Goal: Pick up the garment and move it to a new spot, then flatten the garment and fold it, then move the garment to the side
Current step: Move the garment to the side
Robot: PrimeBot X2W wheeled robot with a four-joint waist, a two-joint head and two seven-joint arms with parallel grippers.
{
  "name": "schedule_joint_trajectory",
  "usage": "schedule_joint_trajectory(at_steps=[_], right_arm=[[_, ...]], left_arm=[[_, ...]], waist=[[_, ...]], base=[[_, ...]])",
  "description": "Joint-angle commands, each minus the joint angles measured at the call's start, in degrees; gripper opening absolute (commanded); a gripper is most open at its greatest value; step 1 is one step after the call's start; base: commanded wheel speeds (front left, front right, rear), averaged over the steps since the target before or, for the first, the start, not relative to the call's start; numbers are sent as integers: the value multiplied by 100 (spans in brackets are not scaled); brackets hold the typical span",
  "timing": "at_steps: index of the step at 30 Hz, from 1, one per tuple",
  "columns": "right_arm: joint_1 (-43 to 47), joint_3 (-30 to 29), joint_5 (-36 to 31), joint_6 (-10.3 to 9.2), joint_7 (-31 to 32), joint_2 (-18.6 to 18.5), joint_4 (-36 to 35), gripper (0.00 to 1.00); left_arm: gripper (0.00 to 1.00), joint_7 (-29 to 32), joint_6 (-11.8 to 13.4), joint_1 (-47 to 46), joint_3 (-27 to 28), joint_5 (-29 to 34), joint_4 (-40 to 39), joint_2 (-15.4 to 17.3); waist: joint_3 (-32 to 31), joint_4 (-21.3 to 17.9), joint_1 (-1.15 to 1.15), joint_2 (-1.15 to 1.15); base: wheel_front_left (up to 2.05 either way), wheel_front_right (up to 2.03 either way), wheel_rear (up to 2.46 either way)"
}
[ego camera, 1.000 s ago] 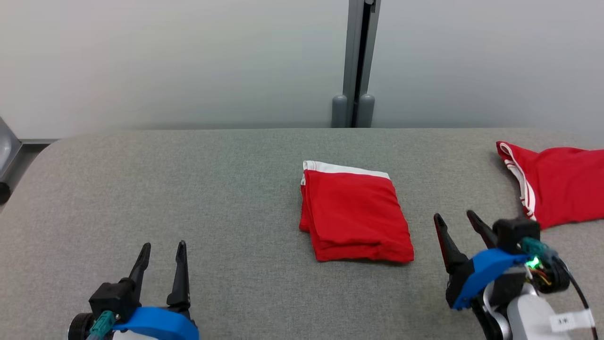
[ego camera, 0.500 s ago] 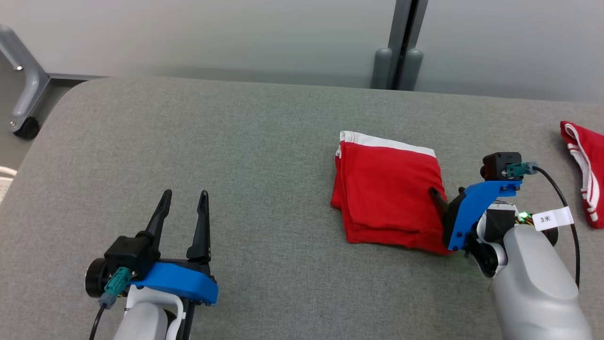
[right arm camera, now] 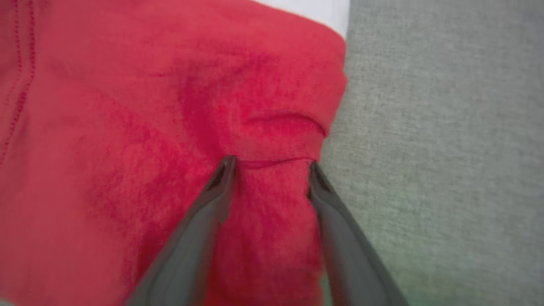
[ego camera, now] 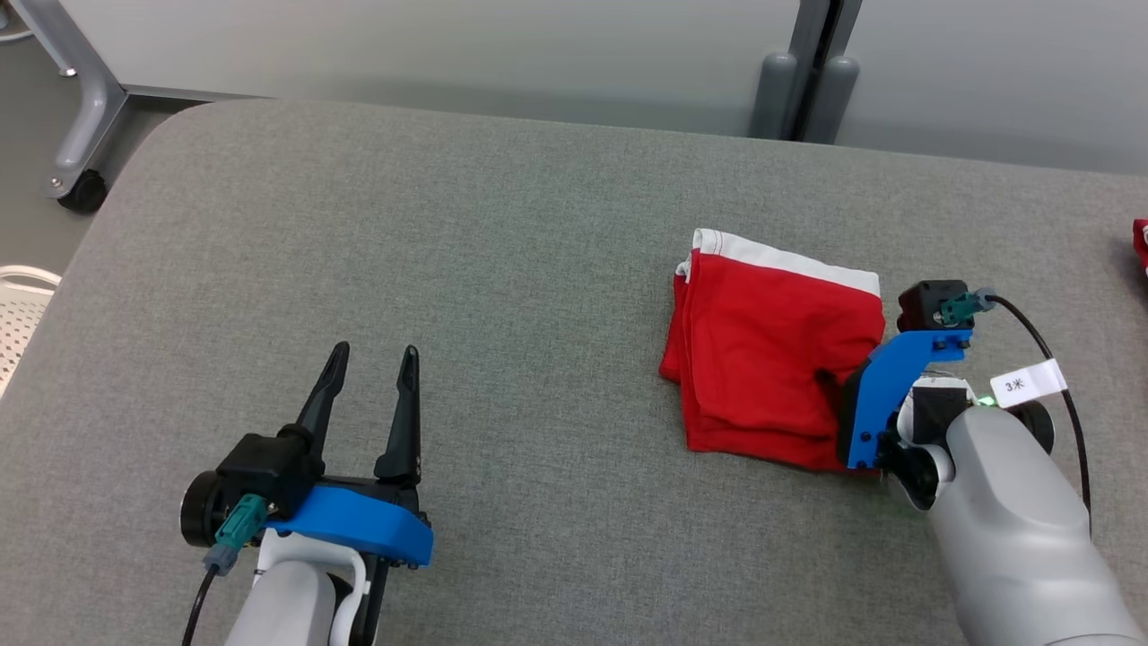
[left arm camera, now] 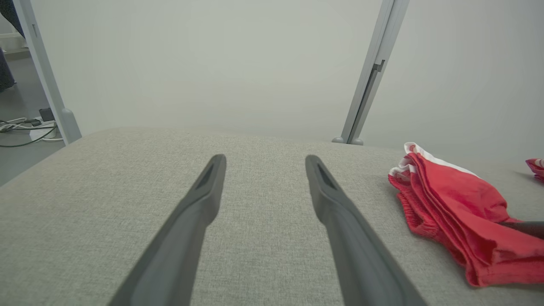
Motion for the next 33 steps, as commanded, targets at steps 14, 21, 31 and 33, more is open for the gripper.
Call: schedule_joint_trajectory(at_steps=[14, 21, 31, 33], right_arm=[[-1242, 2241, 426, 4, 351, -1857, -1145, 0], [-1658, 2847, 849, 4, 757, -3258, -2169, 0], [-1274, 2236, 994, 4, 850, -4473, -2752, 0], [-1145, 1946, 929, 4, 740, -4509, -2742, 0]], left_arm=[[100, -25, -33, -202, 162, 83, -542, -66], [100, -24, -37, -524, 196, 189, -958, -86], [100, -24, -47, -908, 142, 331, -1183, 73], [100, -24, -48, -972, 116, 345, -1232, 143]], waist=[[495, -492, 0, -1], [1204, -839, 0, -1], [1932, -1239, 0, -1], [2064, -1289, 0, -1]], base=[[0, 0, 0], [0, 0, 0], [0, 0, 0], [0, 0, 0]])
